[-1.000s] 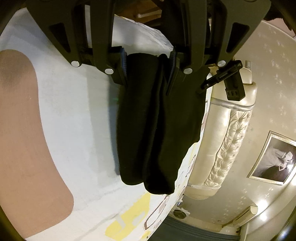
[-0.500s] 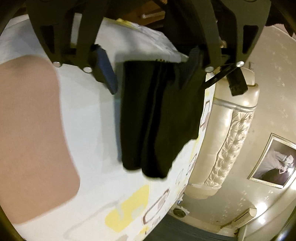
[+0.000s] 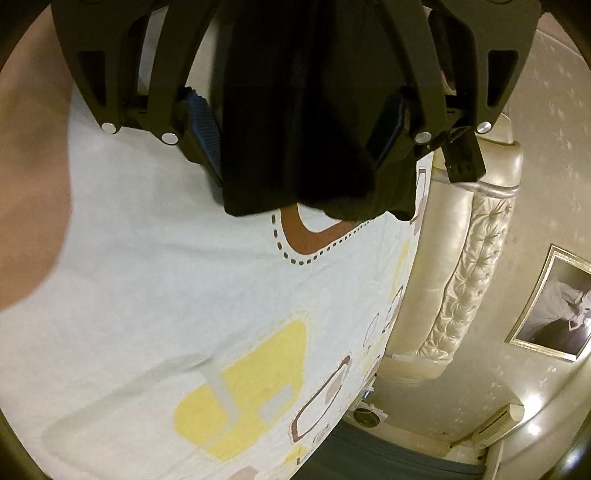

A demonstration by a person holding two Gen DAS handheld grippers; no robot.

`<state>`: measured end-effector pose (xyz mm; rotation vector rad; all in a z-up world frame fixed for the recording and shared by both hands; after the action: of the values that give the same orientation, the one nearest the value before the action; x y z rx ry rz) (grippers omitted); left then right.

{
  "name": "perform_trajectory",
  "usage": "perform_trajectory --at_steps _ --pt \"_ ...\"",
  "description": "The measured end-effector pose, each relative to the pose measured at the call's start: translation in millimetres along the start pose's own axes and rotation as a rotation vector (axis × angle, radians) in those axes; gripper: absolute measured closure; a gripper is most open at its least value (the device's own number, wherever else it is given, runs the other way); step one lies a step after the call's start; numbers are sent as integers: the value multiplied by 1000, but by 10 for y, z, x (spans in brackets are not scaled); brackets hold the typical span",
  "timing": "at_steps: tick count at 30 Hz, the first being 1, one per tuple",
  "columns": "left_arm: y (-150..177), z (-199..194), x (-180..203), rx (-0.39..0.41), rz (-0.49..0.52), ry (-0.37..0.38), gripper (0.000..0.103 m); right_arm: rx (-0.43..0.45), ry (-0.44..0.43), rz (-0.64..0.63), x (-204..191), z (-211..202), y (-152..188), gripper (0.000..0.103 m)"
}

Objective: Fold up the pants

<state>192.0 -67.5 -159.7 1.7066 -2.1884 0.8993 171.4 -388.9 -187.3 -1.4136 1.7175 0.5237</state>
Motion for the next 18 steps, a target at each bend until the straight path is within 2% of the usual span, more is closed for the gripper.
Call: perform_trajectory --at_steps 2,3,4,7,10,15,18 --pt "-60 63 22 -7 8 11 32 -8 -2 -10 -15 26 -22 30" --pt "-78 81 39 -9 10 28 48 -10 4 -17 -10 30 -30 37" --pt "-78 113 81 -27 17 55 59 -11 15 -22 6 32 -28 50" --pt "-94 102 121 -23 59 8 75 -16 -14 -21 3 19 -18 68" --pt "-145 31 158 -10 86 -30 83 3 -4 -64 -147 -25 -31 71" --pt "-328 -169 149 54 114 -82 84 45 -16 -145 -449 -78 -191 73" --pt "-552 -260 42 84 111 -114 84 60 -25 -164 -562 -4 -367 73"
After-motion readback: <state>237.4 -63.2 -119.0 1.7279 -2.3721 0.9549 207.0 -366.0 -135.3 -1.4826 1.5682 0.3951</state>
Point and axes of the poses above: each gripper's, at about its wrist camera, not at the fingertips, and z roughly the way its jaws point, x to its right, y to its underside, the point moved 9 cm from there along z, roughly the way its jaws point, and after that the axes turned 7 degrees about -x, right-handed, at the moved point
